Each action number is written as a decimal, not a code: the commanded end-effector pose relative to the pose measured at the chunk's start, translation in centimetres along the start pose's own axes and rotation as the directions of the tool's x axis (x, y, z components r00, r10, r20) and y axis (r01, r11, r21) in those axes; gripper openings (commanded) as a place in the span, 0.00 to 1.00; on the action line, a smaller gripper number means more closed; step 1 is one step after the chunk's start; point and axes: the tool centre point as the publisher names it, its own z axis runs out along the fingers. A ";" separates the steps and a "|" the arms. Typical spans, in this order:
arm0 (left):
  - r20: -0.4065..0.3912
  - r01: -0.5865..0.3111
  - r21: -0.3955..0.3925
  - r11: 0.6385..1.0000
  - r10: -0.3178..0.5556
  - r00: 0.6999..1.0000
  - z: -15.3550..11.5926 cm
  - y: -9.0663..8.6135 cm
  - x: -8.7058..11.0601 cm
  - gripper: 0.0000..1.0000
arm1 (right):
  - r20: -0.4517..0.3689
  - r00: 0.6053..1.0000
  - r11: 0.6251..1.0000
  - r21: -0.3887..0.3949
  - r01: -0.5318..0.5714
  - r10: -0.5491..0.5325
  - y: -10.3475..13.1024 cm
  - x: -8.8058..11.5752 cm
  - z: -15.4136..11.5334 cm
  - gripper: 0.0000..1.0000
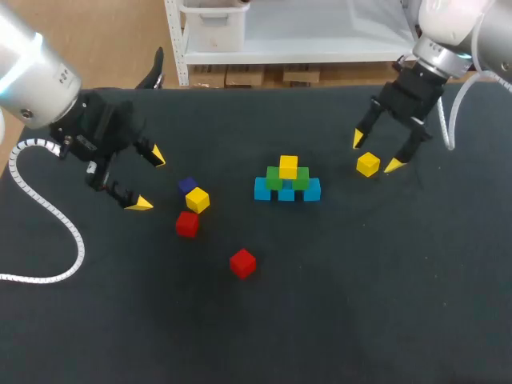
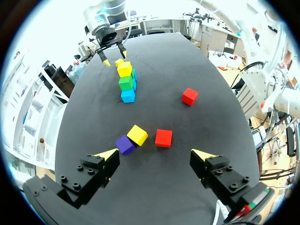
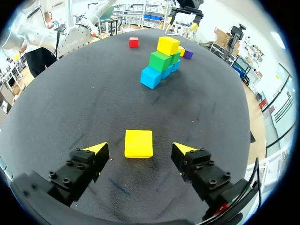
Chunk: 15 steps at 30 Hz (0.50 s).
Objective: Place the blue cubes, place green cubes on the blue cubes, place the yellow cubes on the green cubes, then place the red cubes on the yellow cubes, and place purple cube on the red cubes.
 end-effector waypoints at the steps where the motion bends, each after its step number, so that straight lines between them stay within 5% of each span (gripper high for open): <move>1: 0.005 -0.004 -0.002 1.000 0.004 1.000 0.0 -0.1 0.2 1.00 | -0.009 1.000 1.000 0.009 -0.002 0.002 0.6 -0.4 0.2 0.78; 5: 0.005 -0.004 -0.002 1.000 0.004 1.000 0.0 -0.1 0.2 1.00 | -0.013 1.000 1.000 0.006 -0.004 0.004 0.7 -0.4 0.3 0.67; 7: 0.005 -0.004 -0.002 1.000 0.004 1.000 0.0 -0.1 0.2 1.00 | -0.015 1.000 1.000 0.005 -0.005 0.005 0.7 -0.4 0.4 0.50; 11: 0.005 -0.004 -0.002 1.000 0.004 1.000 0.0 -0.1 0.2 1.00 | -0.018 1.000 1.000 0.004 -0.006 0.006 0.8 -0.5 0.6 0.34; 14: 0.005 -0.004 -0.002 1.000 0.004 1.000 0.0 -0.1 0.2 1.00 | -0.021 1.000 1.000 0.002 -0.009 0.009 1.0 -0.5 0.7 0.00; 15: 0.005 -0.004 -0.002 1.000 0.004 1.000 0.0 -0.1 0.2 1.00 | -0.023 1.000 1.000 0.003 -0.013 0.013 1.1 -0.5 0.7 0.00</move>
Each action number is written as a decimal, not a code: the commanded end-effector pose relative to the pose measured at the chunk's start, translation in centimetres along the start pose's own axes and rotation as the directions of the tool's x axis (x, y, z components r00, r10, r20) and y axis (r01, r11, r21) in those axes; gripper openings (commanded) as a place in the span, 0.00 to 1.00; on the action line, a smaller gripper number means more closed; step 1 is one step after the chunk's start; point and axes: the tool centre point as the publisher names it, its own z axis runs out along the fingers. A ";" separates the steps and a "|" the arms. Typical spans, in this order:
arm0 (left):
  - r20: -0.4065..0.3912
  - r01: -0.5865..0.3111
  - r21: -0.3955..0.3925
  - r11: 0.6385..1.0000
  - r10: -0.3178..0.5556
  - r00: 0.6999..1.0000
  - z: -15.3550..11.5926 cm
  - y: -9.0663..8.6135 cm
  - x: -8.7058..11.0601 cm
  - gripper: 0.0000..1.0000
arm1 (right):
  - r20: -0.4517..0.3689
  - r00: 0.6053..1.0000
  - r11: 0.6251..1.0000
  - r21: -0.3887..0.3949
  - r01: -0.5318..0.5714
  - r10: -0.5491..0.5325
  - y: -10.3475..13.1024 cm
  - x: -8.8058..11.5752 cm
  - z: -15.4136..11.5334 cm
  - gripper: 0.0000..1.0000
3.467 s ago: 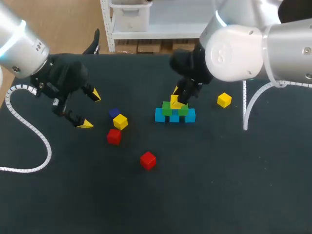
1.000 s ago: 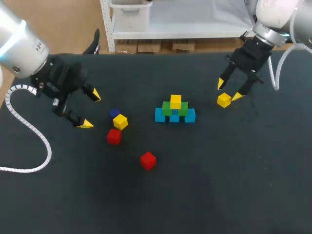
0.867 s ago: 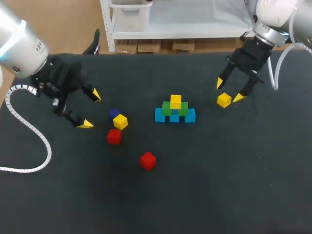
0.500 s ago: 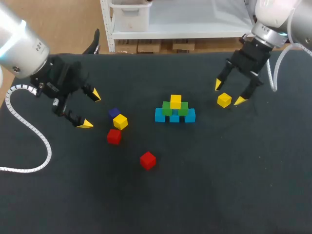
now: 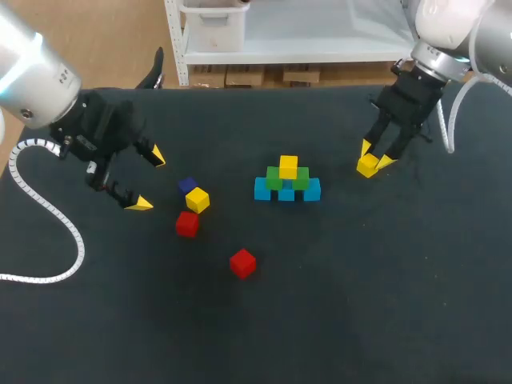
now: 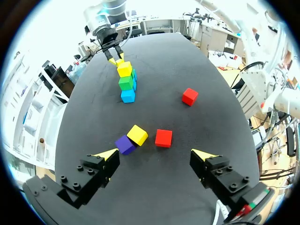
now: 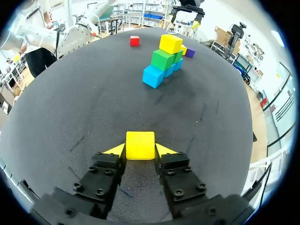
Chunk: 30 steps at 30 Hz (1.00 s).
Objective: Place the blue cubes, place green cubes on the blue cubes, place the yellow cubes on the green cubes, then place the red cubes on the yellow cubes, and place purple cube on the red cubes.
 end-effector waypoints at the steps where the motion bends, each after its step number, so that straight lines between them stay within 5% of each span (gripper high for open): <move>1: 0.005 -0.004 -0.002 1.000 0.004 1.000 0.0 -0.1 0.2 1.00 | -0.014 1.000 1.000 0.018 -0.016 0.017 0.8 -0.5 0.2 0.00; 9: 0.005 -0.004 -0.002 1.000 0.004 1.000 0.0 -0.1 0.2 1.00 | 0.003 0.958 0.946 0.157 -0.284 0.287 1.7 -1.1 -1.9 0.00; 18: 0.005 -0.004 -0.002 1.000 0.004 1.000 0.0 -0.1 0.2 1.00 | 0.033 0.837 0.769 0.378 -0.516 0.546 2.4 -4.5 -4.7 0.00; 30: 0.005 -0.004 -0.002 1.000 0.004 1.000 0.0 -0.1 0.2 1.00 | 0.106 0.766 0.637 0.490 -0.595 0.635 2.4 -10.4 -3.1 0.00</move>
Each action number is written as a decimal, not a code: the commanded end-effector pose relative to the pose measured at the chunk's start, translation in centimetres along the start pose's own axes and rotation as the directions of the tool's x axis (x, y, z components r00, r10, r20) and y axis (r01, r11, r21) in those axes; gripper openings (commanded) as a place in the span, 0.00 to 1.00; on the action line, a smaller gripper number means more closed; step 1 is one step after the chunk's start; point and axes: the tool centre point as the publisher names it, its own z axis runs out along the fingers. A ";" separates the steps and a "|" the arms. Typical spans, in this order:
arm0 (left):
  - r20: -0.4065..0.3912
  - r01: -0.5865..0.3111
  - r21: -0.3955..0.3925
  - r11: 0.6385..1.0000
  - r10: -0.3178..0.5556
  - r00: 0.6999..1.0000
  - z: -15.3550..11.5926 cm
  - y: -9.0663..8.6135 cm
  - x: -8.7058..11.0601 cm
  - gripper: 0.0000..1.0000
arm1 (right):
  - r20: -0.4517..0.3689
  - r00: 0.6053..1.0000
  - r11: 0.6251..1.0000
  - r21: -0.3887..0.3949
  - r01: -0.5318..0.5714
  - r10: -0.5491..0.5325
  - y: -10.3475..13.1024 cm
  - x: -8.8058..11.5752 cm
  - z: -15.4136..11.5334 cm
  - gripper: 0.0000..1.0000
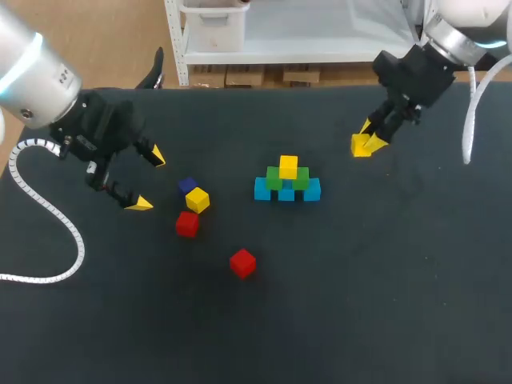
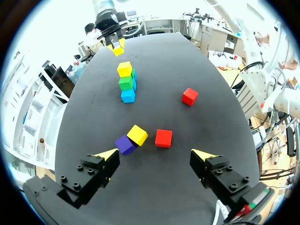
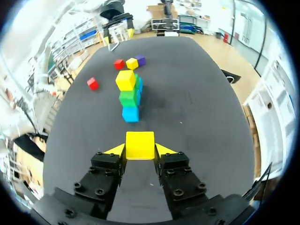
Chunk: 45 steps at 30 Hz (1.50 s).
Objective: Place the blue cubes, place green cubes on the blue cubes, place the yellow cubes on the green cubes, then place the red cubes on the yellow cubes, and place purple cube on the red cubes.
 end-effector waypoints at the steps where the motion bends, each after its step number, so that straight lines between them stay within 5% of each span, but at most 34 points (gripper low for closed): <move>1: 0.005 -0.004 -0.002 1.000 0.004 1.000 0.0 -0.1 0.2 1.00 | 0.008 1.000 0.916 0.401 -0.025 0.024 3.5 -0.9 0.7 0.00; 20: 0.005 -0.004 -0.002 1.000 0.004 1.000 0.0 -0.1 0.2 1.00 | -0.042 0.997 0.907 0.419 -0.038 0.062 4.7 -5.4 3.5 0.00; 45: 0.005 -0.004 -0.002 1.000 0.004 1.000 0.0 -0.1 0.2 1.00 | -0.036 0.999 0.924 0.381 0.024 -0.011 4.0 -7.1 5.3 0.00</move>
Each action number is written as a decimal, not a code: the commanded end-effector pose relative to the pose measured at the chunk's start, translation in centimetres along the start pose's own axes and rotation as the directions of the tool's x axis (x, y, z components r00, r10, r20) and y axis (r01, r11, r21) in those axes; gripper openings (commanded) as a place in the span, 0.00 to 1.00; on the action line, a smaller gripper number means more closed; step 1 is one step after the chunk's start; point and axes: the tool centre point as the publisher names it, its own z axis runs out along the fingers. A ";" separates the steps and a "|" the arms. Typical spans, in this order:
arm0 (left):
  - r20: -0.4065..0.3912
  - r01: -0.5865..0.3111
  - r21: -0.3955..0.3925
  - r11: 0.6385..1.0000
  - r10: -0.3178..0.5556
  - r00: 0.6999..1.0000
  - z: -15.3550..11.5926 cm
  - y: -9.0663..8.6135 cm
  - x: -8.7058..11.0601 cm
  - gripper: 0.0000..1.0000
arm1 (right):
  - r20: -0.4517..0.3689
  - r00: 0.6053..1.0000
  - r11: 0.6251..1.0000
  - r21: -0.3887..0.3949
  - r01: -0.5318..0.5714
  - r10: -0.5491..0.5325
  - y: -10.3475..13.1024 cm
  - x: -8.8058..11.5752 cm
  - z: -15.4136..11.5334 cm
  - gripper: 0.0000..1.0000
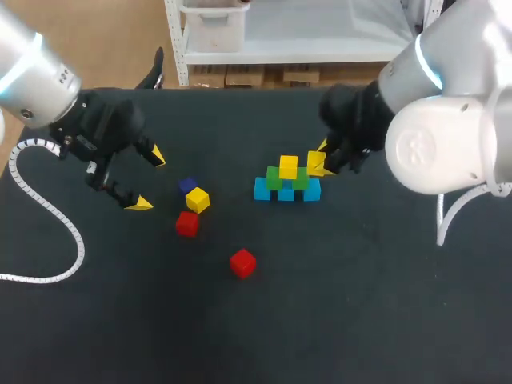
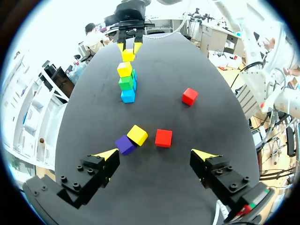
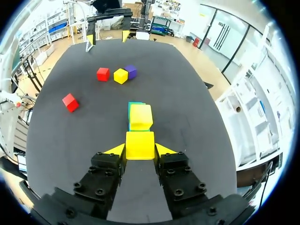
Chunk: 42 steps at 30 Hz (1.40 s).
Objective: Place the blue cubes, place green cubes on the blue cubes, place the yellow cubes on the green cubes, then place the red cubes on the yellow cubes, and place purple cube on the red cubes.
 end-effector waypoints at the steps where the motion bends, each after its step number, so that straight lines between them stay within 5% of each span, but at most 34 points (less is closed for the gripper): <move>1: 0.005 -0.004 -0.002 1.000 0.004 1.000 0.0 -0.1 0.2 1.00 | -0.001 1.000 1.000 -0.010 0.005 -0.005 -0.2 -0.4 0.4 0.00; 42: 0.005 -0.004 -0.002 1.000 0.004 1.000 0.0 -0.1 0.2 1.00 | -0.010 1.000 0.996 -0.085 0.002 -0.003 -0.6 -0.5 1.6 0.00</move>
